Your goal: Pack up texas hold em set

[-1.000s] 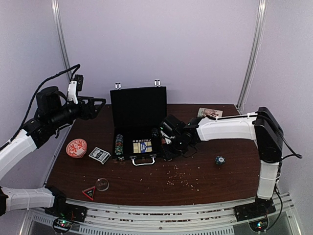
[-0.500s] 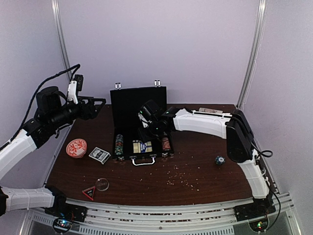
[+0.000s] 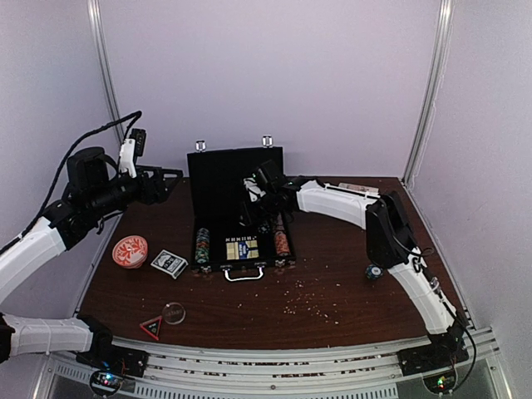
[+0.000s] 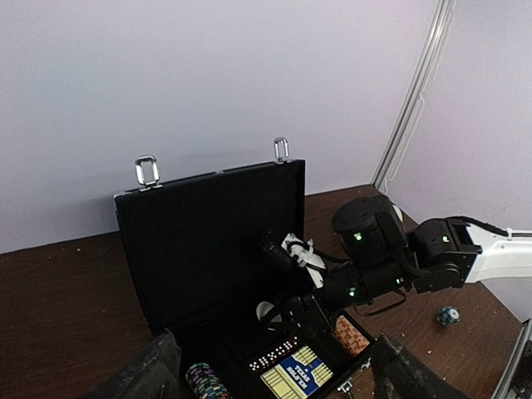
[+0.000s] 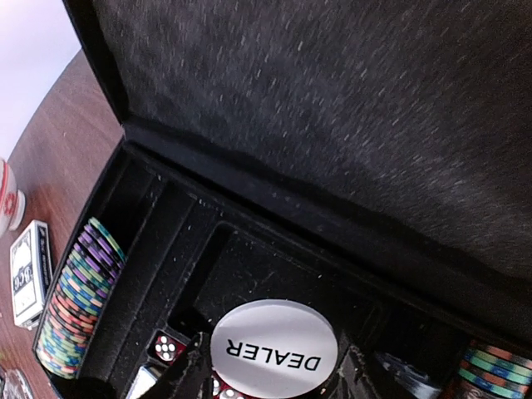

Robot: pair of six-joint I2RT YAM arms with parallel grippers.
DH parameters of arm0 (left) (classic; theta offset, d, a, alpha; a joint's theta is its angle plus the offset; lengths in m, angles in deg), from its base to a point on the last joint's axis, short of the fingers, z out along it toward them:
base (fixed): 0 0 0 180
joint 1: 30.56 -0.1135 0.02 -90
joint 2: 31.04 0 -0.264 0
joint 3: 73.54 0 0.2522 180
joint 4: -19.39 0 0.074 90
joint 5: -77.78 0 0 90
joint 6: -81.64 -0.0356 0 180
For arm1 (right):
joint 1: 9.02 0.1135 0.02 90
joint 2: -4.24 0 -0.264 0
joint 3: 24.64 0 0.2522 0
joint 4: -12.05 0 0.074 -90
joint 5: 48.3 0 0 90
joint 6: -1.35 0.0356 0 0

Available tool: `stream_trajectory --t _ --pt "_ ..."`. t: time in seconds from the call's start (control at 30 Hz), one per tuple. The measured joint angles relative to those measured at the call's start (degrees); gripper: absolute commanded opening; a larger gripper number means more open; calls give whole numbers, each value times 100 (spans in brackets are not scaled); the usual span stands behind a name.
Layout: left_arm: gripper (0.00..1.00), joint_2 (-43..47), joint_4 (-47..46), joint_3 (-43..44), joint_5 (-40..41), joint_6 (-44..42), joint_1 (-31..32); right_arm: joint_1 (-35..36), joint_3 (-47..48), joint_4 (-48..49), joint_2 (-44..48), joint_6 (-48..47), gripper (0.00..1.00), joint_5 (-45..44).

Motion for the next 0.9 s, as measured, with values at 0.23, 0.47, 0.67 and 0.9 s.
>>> stream_trajectory --t 0.23,0.47,0.67,0.9 --pt "82 -13 0 0 0 -2 0 7 0 37 -136 -138 62 409" --pt "82 -33 -2 0 0 -2 0 48 0 118 -192 -232 69 487" --pt "82 -33 -2 0 4 -2 0 52 -11 153 -133 -317 69 299" --pt "82 -33 0 0 63 -4 0 267 -1473 328 1349 -533 68 -304"
